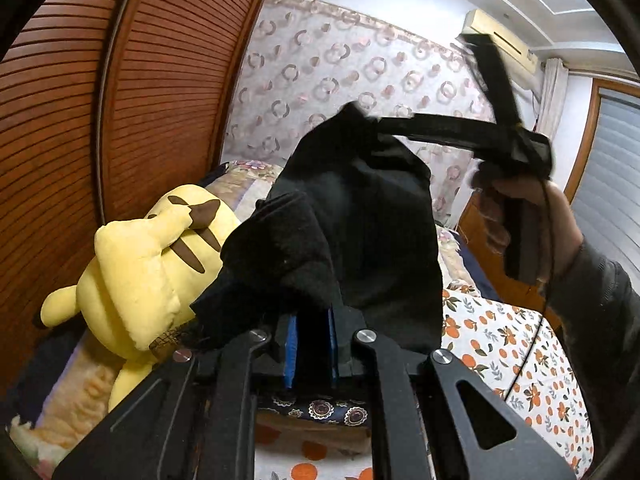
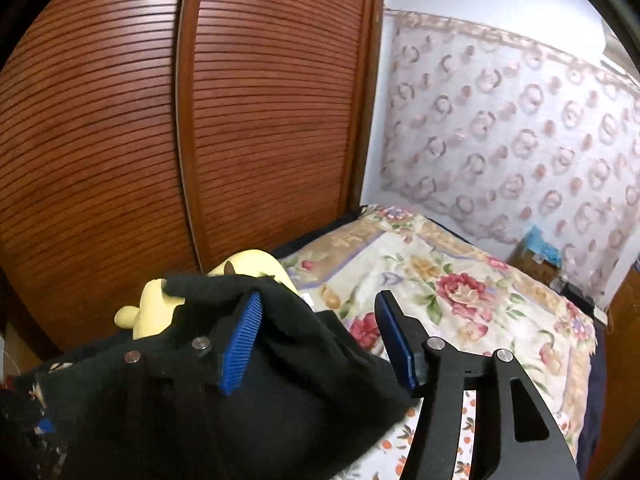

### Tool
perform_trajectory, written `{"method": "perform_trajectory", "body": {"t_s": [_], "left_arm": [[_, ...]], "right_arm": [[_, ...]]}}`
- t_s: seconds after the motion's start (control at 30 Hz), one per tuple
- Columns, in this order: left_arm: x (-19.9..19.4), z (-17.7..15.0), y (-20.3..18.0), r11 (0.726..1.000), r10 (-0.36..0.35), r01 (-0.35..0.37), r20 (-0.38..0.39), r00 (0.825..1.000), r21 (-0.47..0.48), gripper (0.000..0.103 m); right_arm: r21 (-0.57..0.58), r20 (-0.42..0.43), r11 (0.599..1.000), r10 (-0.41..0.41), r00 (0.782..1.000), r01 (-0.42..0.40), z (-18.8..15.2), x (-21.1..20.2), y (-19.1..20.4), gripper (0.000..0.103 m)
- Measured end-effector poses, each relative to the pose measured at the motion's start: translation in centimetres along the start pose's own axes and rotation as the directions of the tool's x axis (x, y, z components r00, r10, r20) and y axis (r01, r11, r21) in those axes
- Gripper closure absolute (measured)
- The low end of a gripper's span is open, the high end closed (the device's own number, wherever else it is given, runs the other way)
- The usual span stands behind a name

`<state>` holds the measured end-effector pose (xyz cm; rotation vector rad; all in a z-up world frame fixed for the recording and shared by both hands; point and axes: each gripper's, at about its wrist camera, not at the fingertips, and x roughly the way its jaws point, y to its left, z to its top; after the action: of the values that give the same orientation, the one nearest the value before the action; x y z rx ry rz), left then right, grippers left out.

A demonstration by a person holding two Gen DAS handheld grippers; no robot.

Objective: Fold small clothes
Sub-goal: 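Lower the folded T-shirt onto the clothes stack and open both tools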

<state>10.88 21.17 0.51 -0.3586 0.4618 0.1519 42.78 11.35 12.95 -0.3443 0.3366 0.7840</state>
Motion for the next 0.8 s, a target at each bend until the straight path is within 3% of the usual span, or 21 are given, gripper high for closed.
{"method": "perform_trajectory", "body": {"t_s": [0.17, 0.23, 0.37, 0.47, 0.57, 0.67, 0.73, 0.8], "left_arm": [[0.4, -0.2, 0.3, 1.000, 0.013, -0.013, -0.018, 1.000, 0.001, 0.091], [0.5, -0.2, 0.4, 1.000, 0.013, -0.013, -0.021, 1.000, 0.001, 0.091], [0.6, -0.1, 0.0, 1.000, 0.020, -0.019, -0.031, 0.999, 0.021, 0.091], [0.7, -0.1, -0.2, 0.999, 0.029, -0.028, -0.035, 0.999, 0.028, 0.091], [0.7, 0.0, -0.1, 0.999, 0.031, -0.030, -0.037, 0.999, 0.024, 0.091], [0.8, 0.0, -0.1, 0.999, 0.035, -0.034, -0.038, 0.999, 0.028, 0.091], [0.8, 0.0, -0.2, 0.999, 0.039, -0.038, -0.039, 0.998, 0.037, 0.090], [0.8, 0.0, -0.3, 0.998, 0.044, -0.042, -0.044, 0.998, 0.046, 0.086]], "right_arm": [[-0.009, -0.029, 0.996, 0.088, 0.996, -0.089, -3.0, -0.3, 0.3, 0.042], [-0.025, -0.054, 0.997, 0.075, 0.996, -0.077, -3.5, 0.9, 0.1, 0.042], [0.033, -0.079, 0.999, 0.034, 0.996, -0.031, -2.7, 3.4, -1.2, 0.042], [0.038, -0.088, 0.998, -0.053, 0.995, 0.057, -1.4, 5.7, -1.8, 0.042], [0.033, -0.083, 0.997, -0.069, 0.994, 0.072, 0.1, 6.7, -2.0, 0.042], [0.083, -0.041, 0.976, -0.200, 0.979, 0.203, 1.0, 5.6, -2.4, 0.042], [0.170, -0.030, 0.965, -0.197, 0.980, 0.199, 2.3, 5.6, -4.2, 0.042], [0.185, -0.048, 0.964, -0.188, 0.981, 0.194, 2.5, 5.3, -5.2, 0.042]]}}
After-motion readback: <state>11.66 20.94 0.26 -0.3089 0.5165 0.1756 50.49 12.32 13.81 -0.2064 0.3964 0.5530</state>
